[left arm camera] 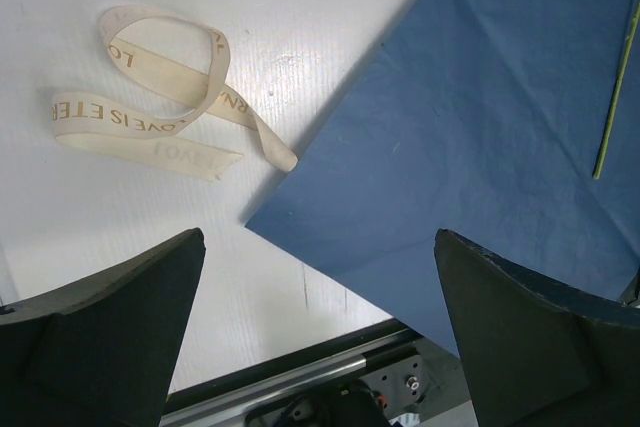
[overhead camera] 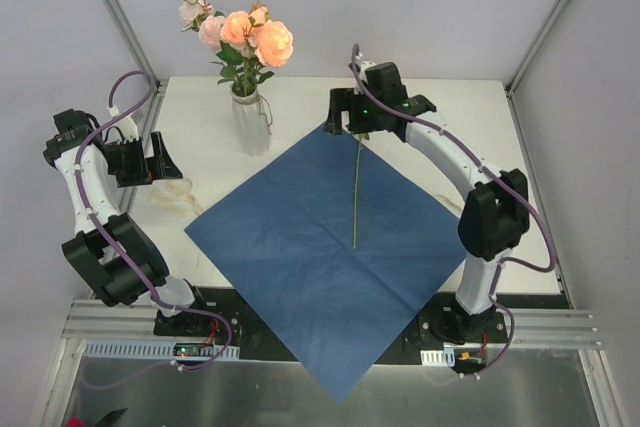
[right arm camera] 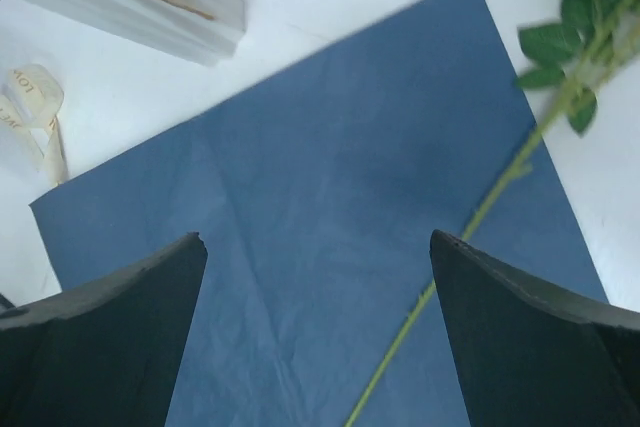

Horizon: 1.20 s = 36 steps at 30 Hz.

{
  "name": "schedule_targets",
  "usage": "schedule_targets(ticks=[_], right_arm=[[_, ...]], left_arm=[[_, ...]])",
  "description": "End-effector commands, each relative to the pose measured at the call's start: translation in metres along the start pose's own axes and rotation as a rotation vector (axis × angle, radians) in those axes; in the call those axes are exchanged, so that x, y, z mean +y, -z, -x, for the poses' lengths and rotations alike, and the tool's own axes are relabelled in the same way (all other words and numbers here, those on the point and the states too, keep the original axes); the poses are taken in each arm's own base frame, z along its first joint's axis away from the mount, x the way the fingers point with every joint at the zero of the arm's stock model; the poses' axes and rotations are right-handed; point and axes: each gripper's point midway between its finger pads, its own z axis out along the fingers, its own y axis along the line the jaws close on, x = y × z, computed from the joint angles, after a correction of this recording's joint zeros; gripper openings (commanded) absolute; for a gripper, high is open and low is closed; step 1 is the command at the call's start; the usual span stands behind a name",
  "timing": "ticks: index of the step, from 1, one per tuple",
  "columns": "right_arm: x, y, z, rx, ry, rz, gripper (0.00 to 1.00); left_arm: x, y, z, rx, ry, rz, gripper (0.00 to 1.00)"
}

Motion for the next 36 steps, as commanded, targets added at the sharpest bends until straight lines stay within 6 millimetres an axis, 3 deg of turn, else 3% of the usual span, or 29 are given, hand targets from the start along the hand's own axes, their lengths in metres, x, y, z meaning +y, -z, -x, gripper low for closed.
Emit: schedule_targets(ticks=[1, 2, 3, 5, 8, 9, 14, 16, 25, 29, 36], right_arm=[[-0.036, 0.019, -0.022, 0.077, -0.206, -0.028, 0.97], [-0.058, 0.009, -0.025, 0.108, -0.237, -0.106, 0.97], [-0.074, 0.015, -0.047, 0.214, -0.246, -0.214, 0.97], [-0.098, 0.007, -0.050, 0.259, -0.190, -0.389, 0.97], [-0.115, 0.001, -0.063, 0.307, -0.165, -0.502, 0.99], [-0.117, 0.000, -0.060, 0.299, -0.163, -0.516, 0.91], [-0.118, -0.019, -0.062, 0.298, -0.149, -0.559, 0.79], [-0.117, -0.023, -0.059, 0.296, -0.137, -0.575, 0.77], [-0.118, -0.070, -0.089, 0.362, -0.161, -0.595, 0.62], [-0.120, -0.082, -0.089, 0.363, -0.165, -0.593, 0.54], [-0.127, -0.089, -0.094, 0.367, -0.158, -0.620, 0.51]], left_arm=[[-0.007, 0.012, 0.007, -0.036, -0.044, -0.004, 0.99], [-0.006, 0.012, 0.007, -0.038, -0.044, -0.003, 0.99], [-0.007, 0.012, 0.007, -0.038, -0.040, -0.005, 0.99], [-0.007, 0.013, 0.008, -0.041, -0.039, -0.008, 0.99], [-0.009, 0.012, 0.007, -0.040, -0.038, -0.017, 0.99], [-0.009, 0.011, 0.006, -0.037, -0.037, -0.020, 0.99], [-0.007, 0.008, 0.003, -0.026, -0.032, -0.026, 0.99], [-0.006, 0.007, 0.004, -0.026, -0.029, -0.029, 0.99], [-0.003, 0.001, 0.002, -0.010, -0.020, -0.043, 0.99], [-0.002, -0.003, 0.000, 0.000, -0.010, -0.055, 0.99], [-0.001, -0.003, 0.002, -0.003, -0.018, -0.053, 0.99]])
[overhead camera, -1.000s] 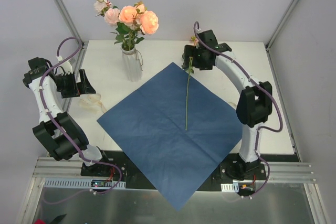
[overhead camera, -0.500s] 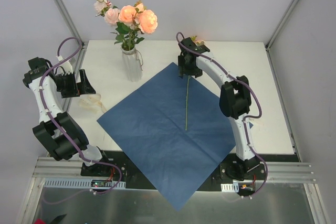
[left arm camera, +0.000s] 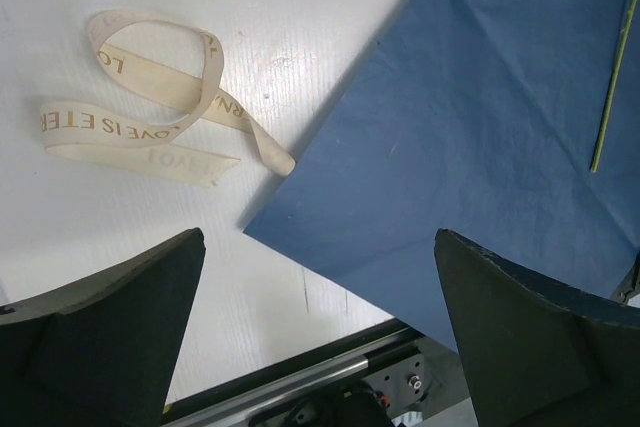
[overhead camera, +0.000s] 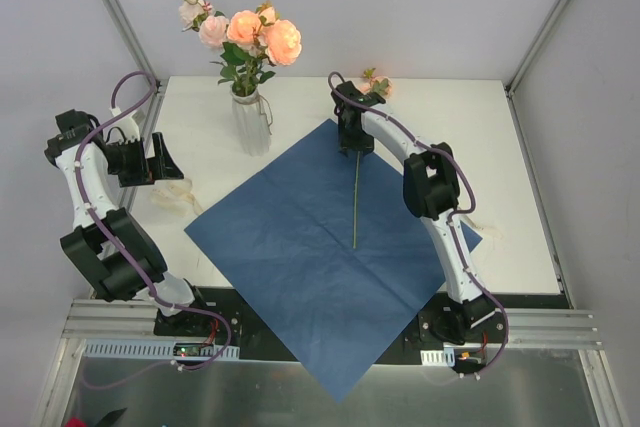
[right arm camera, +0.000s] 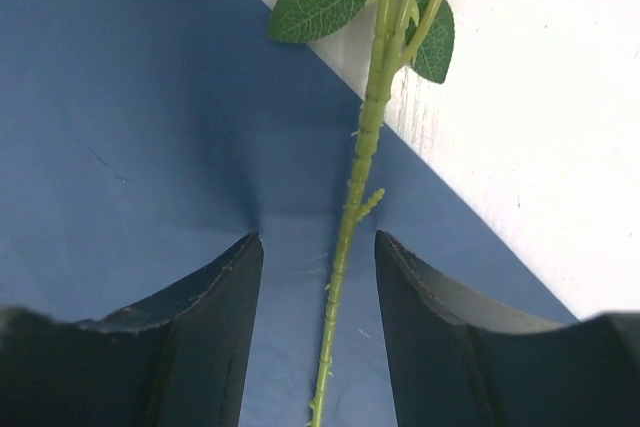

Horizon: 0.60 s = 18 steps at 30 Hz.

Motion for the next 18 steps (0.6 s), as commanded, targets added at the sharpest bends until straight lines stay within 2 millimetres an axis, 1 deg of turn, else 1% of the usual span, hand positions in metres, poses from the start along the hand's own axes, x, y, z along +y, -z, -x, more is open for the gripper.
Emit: schedule_targets(ticks=[1, 4, 5, 9, 13, 15, 16, 18], right_arm=[[-0.004, 0.004, 0.006, -0.010, -0.018, -0.027, 0.51], [-0.004, -0.001, 0.002, 0.002, -0.014, -0.033, 0.45], [-0.004, -0.002, 0.001, 0.005, -0.012, -0.032, 0.40], [-0.007, -0.008, -0.004, 0.018, -0.026, -0.044, 0.34], [-0.011, -0.008, -0.005, 0.025, -0.057, -0.053, 0.26], [-0.013, -0.010, -0.007, 0.034, -0.079, -0.046, 0.21], [-0.015, -0.008, -0.006, 0.034, -0.098, -0.040, 0.20], [-0.016, -0.007, -0.006, 0.034, -0.118, -0.035, 0.13]], left_arm=[[-0.003, 0.004, 0.003, -0.017, -0.017, -0.023, 0.99], [-0.001, 0.004, 0.003, -0.015, -0.020, -0.019, 0.99], [-0.001, 0.003, 0.003, -0.014, -0.020, -0.018, 0.99], [0.000, 0.002, 0.001, -0.007, -0.019, -0.018, 0.99], [0.001, 0.003, 0.001, -0.008, -0.019, -0.012, 0.99], [0.001, 0.004, 0.001, -0.009, -0.021, -0.008, 0.99], [0.000, 0.005, 0.001, -0.012, -0.023, -0.009, 0.99], [0.000, 0.006, 0.002, -0.017, -0.028, -0.006, 0.99]])
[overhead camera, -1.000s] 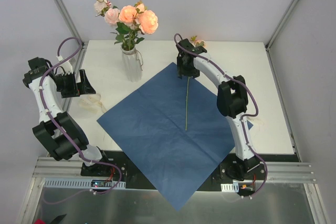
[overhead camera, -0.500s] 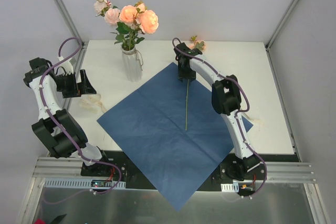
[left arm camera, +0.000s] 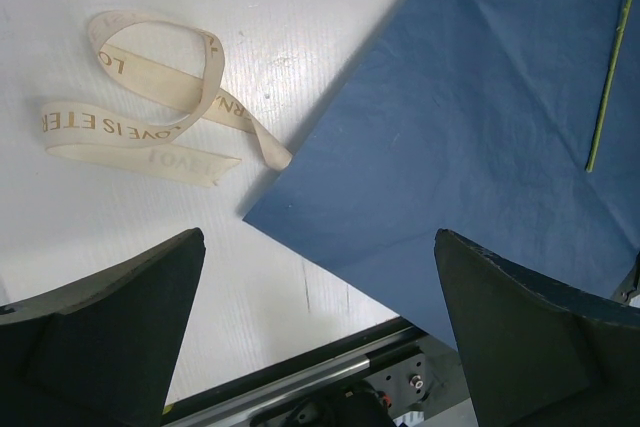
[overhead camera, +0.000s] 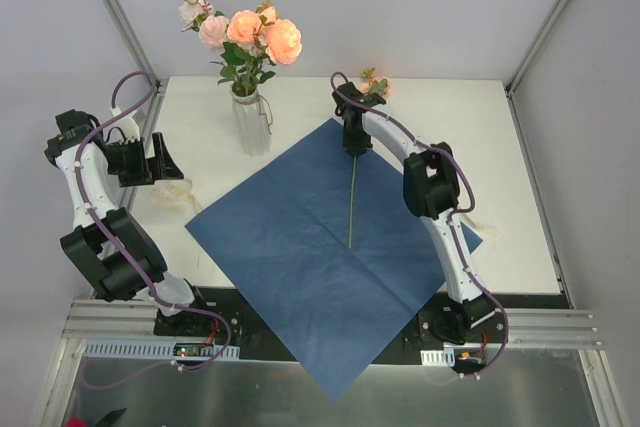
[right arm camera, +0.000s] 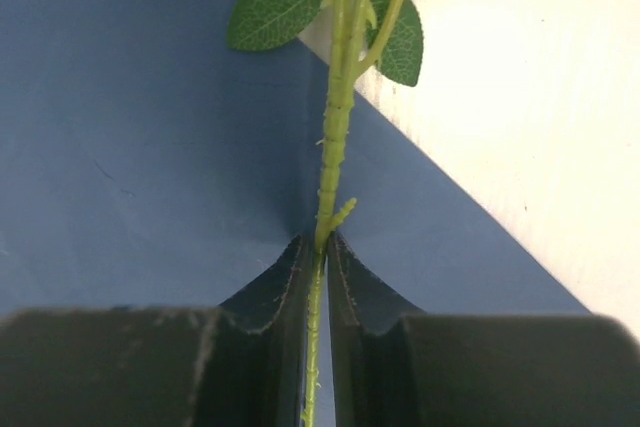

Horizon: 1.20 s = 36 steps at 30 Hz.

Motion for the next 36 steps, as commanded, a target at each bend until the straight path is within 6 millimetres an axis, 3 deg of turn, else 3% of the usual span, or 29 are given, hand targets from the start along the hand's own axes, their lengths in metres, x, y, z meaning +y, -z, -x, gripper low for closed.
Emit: schedule_targets(ticks=[1, 3, 6, 7, 9, 10, 12, 13, 15, 17, 18, 20, 21, 22, 24, 25, 26, 28, 33, 35, 36], right_arm=[[-0.015, 0.005, -0.002, 0.025, -0.081, -0.013, 0.11], [-0.015, 0.011, 0.001, 0.008, -0.097, -0.002, 0.01], [-0.014, 0.038, 0.020, -0.072, -0.133, 0.047, 0.01], [-0.013, 0.063, 0.033, -0.126, -0.148, 0.087, 0.01], [-0.006, 0.090, 0.055, -0.220, -0.165, 0.159, 0.01], [-0.004, 0.119, 0.066, -0.275, -0.173, 0.206, 0.01], [0.000, 0.154, 0.088, -0.372, -0.177, 0.278, 0.01], [0.001, 0.190, 0.101, -0.441, -0.176, 0.335, 0.01], [0.005, 0.232, 0.121, -0.558, -0.161, 0.411, 0.01], [0.010, 0.293, 0.137, -0.714, -0.138, 0.522, 0.01], [0.004, 0.337, 0.141, -0.820, -0.107, 0.563, 0.01], [0.020, 0.376, 0.141, -1.015, -0.050, 0.660, 0.01], [0.012, 0.422, 0.136, -1.160, -0.037, 0.711, 0.01], [0.024, 0.445, 0.125, -1.272, 0.044, 0.755, 0.01], [0.027, 0.497, 0.113, -1.565, 0.095, 0.838, 0.01], [0.047, 0.520, 0.094, -1.658, 0.236, 0.899, 0.01], [0.053, 0.543, 0.085, -1.750, 0.276, 0.948, 0.01], [0.084, 0.565, 0.060, -1.796, 0.436, 1.064, 0.01], [0.129, 0.607, 0.031, -1.945, 0.577, 1.081, 0.01], [0.140, 0.615, 0.027, -2.003, 0.631, 1.049, 0.01], [0.158, 0.609, 0.021, -1.991, 0.657, 1.070, 0.01]], left_arm=[[-0.001, 0.007, 0.003, -0.021, -0.027, -0.001, 0.99], [-0.002, 0.008, 0.004, -0.025, -0.029, -0.001, 0.99], [-0.002, 0.010, 0.006, -0.030, -0.032, 0.004, 0.99], [-0.002, 0.011, 0.006, -0.031, -0.035, 0.008, 0.99], [-0.001, 0.013, 0.007, -0.035, -0.038, 0.017, 0.99], [-0.001, 0.013, 0.009, -0.039, -0.040, 0.019, 0.99], [-0.002, 0.015, 0.009, -0.042, -0.035, 0.019, 0.99], [-0.002, 0.015, 0.009, -0.043, -0.035, 0.020, 0.99], [-0.005, 0.017, 0.011, -0.049, -0.032, 0.011, 0.99], [-0.006, 0.018, 0.010, -0.048, -0.027, 0.005, 0.99], [-0.007, 0.019, 0.010, -0.050, -0.029, 0.003, 0.99], [-0.008, 0.020, 0.012, -0.054, -0.025, 0.002, 0.99], [-0.008, 0.021, 0.012, -0.055, -0.023, -0.002, 0.99], [-0.010, 0.021, 0.013, -0.056, -0.018, -0.007, 0.99], [-0.011, 0.023, 0.016, -0.065, -0.022, -0.009, 0.99], [-0.013, 0.024, 0.016, -0.066, -0.018, -0.014, 0.99], [-0.013, 0.025, 0.017, -0.067, -0.019, -0.015, 0.99], [-0.013, 0.025, 0.018, -0.070, -0.015, -0.013, 0.99], [-0.011, 0.026, 0.017, -0.064, -0.020, -0.005, 0.99], [-0.010, 0.028, 0.018, -0.064, -0.026, 0.003, 0.99], [-0.008, 0.028, 0.018, -0.064, -0.026, 0.004, 0.99]])
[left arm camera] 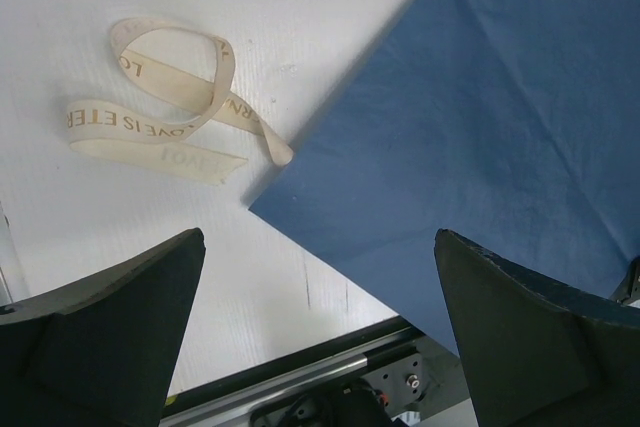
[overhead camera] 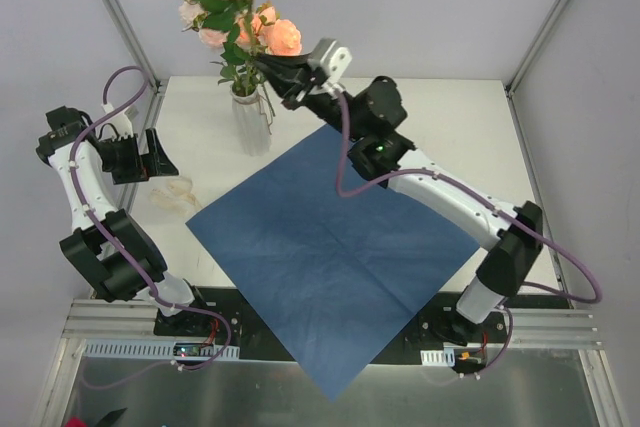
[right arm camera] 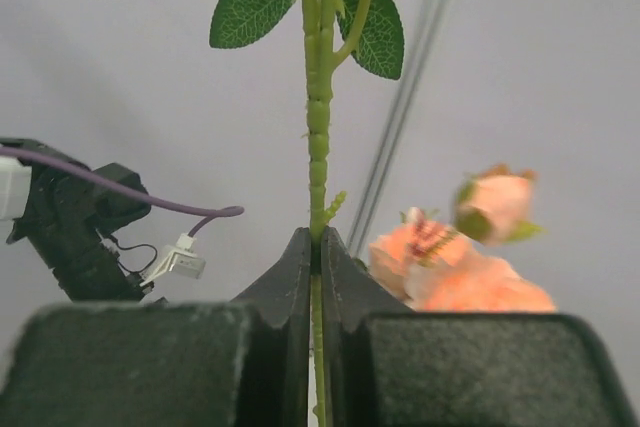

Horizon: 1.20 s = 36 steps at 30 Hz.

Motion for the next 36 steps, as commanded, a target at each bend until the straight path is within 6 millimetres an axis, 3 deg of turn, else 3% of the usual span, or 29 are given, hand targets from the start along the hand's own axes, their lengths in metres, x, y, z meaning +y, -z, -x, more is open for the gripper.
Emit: schedule_targets(ticks=[1, 2, 3, 4, 5, 7, 8, 13, 17, 20, 24, 36], right_arm=[[0.032, -0.031, 0.060, -0.224, 0.214, 0.103, 0.01], [0.043, -0.039, 0.044, -0.212, 0.213, 0.126, 0.01], [0.045, -0.044, 0.041, -0.215, 0.220, 0.128, 0.01], [0.046, -0.049, 0.051, -0.253, 0.229, 0.120, 0.01], [0.052, -0.055, 0.038, -0.249, 0.223, 0.125, 0.01], [0.047, -0.064, 0.052, -0.299, 0.217, 0.091, 0.01], [0.047, -0.071, 0.036, -0.283, 0.210, 0.085, 0.01], [0.031, -0.089, 0.019, -0.288, 0.226, -0.004, 0.01], [0.018, -0.098, -0.012, -0.253, 0.218, -0.036, 0.01], [0.004, -0.098, -0.045, -0.190, 0.205, -0.068, 0.01], [-0.008, -0.094, -0.070, -0.146, 0.188, -0.105, 0.01], [-0.027, -0.087, -0.114, -0.064, 0.123, -0.180, 0.01]], left_arm=[[-0.007, 0.015, 0.008, -0.038, -0.027, -0.005, 0.99], [-0.006, 0.015, 0.009, -0.038, -0.027, -0.003, 0.99], [-0.005, 0.015, 0.009, -0.038, -0.024, -0.005, 0.99], [-0.005, 0.015, 0.009, -0.037, -0.028, -0.006, 0.99], [-0.005, 0.016, 0.010, -0.040, -0.024, -0.007, 0.99], [-0.004, 0.016, 0.011, -0.040, -0.022, -0.009, 0.99], [-0.004, 0.015, 0.011, -0.040, -0.023, -0.011, 0.99], [-0.002, 0.016, 0.013, -0.041, -0.026, -0.006, 0.99], [0.000, 0.017, 0.015, -0.045, -0.026, -0.003, 0.99], [0.001, 0.015, 0.016, -0.039, -0.015, -0.009, 0.99], [0.004, 0.013, 0.014, -0.027, -0.008, -0.009, 0.99], [0.006, 0.011, 0.012, -0.022, -0.002, -0.013, 0.99]])
